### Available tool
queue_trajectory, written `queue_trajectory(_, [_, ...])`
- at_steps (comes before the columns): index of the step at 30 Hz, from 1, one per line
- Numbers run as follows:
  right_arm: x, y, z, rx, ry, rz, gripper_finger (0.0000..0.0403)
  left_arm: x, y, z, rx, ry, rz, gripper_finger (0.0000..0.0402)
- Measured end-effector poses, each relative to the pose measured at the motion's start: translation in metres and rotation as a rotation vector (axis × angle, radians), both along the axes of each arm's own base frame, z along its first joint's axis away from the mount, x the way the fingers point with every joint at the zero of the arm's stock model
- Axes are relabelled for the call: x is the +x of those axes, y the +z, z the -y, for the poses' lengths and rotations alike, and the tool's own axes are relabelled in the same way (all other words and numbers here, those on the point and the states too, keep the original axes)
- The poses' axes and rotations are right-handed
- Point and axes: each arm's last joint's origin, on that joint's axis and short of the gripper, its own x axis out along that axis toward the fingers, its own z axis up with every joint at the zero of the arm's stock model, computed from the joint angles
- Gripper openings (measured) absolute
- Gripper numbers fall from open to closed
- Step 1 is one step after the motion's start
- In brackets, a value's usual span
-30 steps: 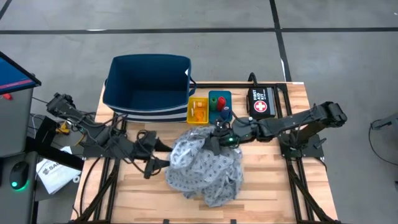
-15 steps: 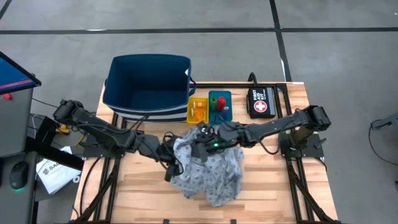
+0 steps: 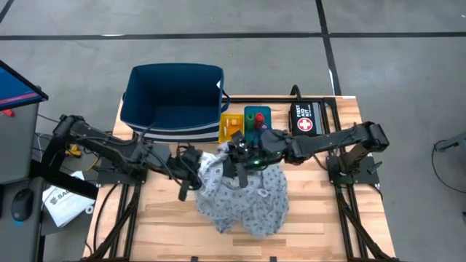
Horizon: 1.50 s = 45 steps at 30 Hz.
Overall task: Pick & place medical supplies in basket/bin
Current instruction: Put the blue patient gown into the left blue bin
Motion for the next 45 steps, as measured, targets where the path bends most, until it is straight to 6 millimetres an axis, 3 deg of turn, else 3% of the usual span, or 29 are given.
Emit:
queue_trajectory(3, [-0.013, 0.008, 0.002, -0.026, 0.008, -0.032, 0.0070, -0.015, -0.001, 0.001, -0.069, 0.002, -0.098, 0.0016])
queue_trajectory(9, [-0.055, 0.041, 0.007, -0.131, -0.018, -0.013, 0.0076, -0.045, 0.007, 0.017, -0.128, -0.028, -0.130, 0.0007])
queue_trajectory(13, [-0.081, 0.049, 0.009, -0.219, -0.095, -0.070, 0.0076, -0.063, 0.008, 0.027, -0.150, 0.033, -0.156, 0.0004])
queue_trajectory(16, [-0.103, 0.055, 0.012, -0.257, -0.166, -0.127, 0.0076, -0.072, 0.014, 0.035, -0.128, 0.108, -0.081, 0.0005])
queue_trajectory(20, [-0.120, 0.045, 0.011, -0.306, -0.237, -0.290, 0.0077, -0.080, 0.038, 0.039, -0.059, 0.238, 0.144, 0.0004])
queue_trajectory(25, [-0.128, 0.031, 0.003, -0.311, -0.262, -0.439, 0.0077, -0.090, 0.079, 0.031, 0.115, 0.442, 0.251, 0.0004])
queue_trajectory(35, [-0.136, 0.026, -0.018, -0.276, -0.332, -0.452, 0.0077, -0.136, 0.156, 0.028, 0.403, 0.783, 0.092, 0.0004])
queue_trajectory(40, [-0.139, 0.026, -0.025, -0.249, -0.351, -0.441, 0.0077, -0.133, 0.186, 0.029, 0.494, 0.783, 0.070, 0.0004])
queue_trajectory(45, [-0.140, 0.029, -0.029, -0.231, -0.364, -0.412, 0.0077, -0.115, 0.197, 0.023, 0.631, 0.870, 0.008, 0.0004])
